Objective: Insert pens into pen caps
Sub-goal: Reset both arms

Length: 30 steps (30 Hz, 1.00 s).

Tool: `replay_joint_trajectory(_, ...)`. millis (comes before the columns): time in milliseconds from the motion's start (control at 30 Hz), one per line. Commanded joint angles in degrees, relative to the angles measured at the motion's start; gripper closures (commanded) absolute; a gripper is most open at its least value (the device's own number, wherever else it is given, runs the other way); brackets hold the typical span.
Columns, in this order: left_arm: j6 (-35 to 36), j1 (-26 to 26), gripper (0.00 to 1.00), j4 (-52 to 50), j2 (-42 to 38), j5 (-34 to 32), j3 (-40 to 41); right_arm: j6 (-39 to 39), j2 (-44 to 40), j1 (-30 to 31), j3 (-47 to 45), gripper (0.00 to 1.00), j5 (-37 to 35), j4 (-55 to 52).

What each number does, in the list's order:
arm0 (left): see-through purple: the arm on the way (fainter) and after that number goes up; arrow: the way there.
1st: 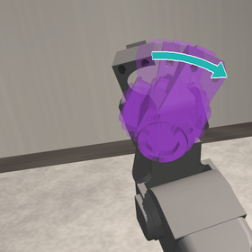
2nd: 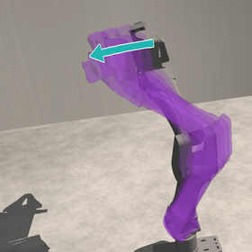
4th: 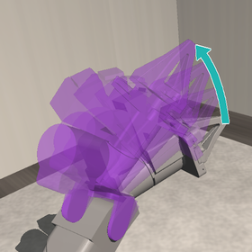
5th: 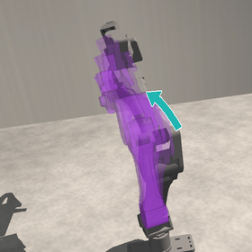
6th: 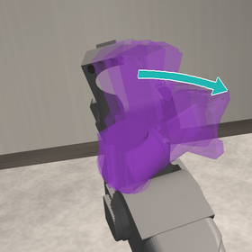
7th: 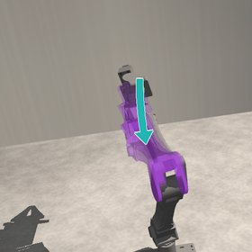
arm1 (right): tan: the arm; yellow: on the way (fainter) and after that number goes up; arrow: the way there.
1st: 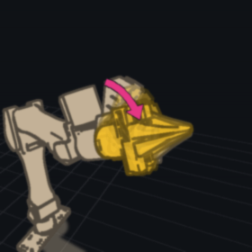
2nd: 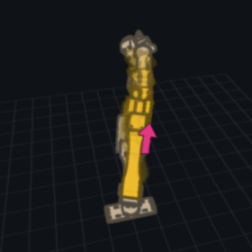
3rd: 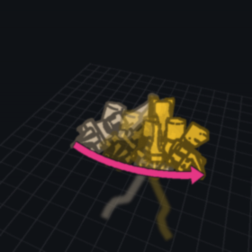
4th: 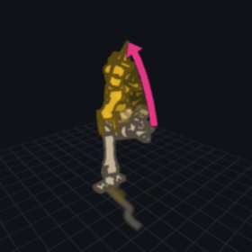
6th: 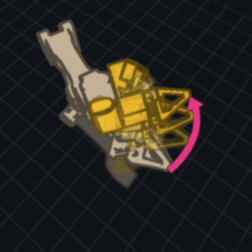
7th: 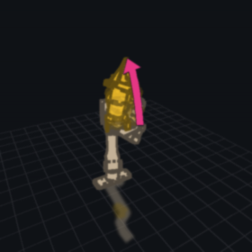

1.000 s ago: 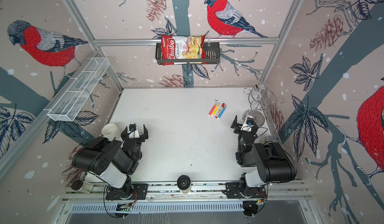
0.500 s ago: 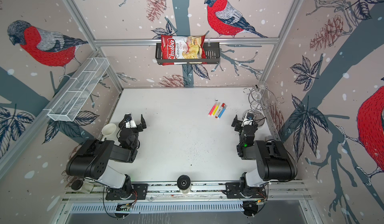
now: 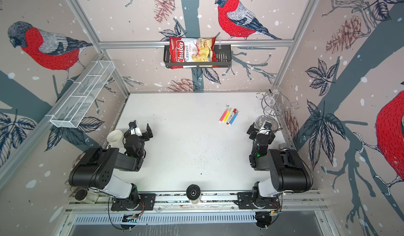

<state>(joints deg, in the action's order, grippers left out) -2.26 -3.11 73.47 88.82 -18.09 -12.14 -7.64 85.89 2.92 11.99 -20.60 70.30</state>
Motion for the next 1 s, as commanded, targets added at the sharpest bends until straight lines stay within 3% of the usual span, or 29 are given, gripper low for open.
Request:
replay_joint_trajectory(0, 0.6, 0.2, 0.03, 0.7, 0.0, 2.1, -1.2, 0.4, 0.2, 0.7, 0.6, 0.01, -2.0, 0.3)
replay_joint_trajectory(67, 2.4, 0.1, 0.03, -0.8, 0.1, 7.5, -1.9, 0.4, 0.4, 0.6, 0.6, 0.01, -1.9, 0.5)
replay_joint_trajectory(333, 2.7, 0.1, 0.03, 1.3, 0.7, 7.6, -1.5, 1.4, 0.3, 0.2, 0.8, 0.01, 1.7, -0.2)
replay_joint_trajectory(967, 2.7, 0.1, 0.02, 1.5, 0.5, 7.6, -1.2, 1.4, 0.1, 0.1, 0.7, 0.01, 1.9, 0.0)
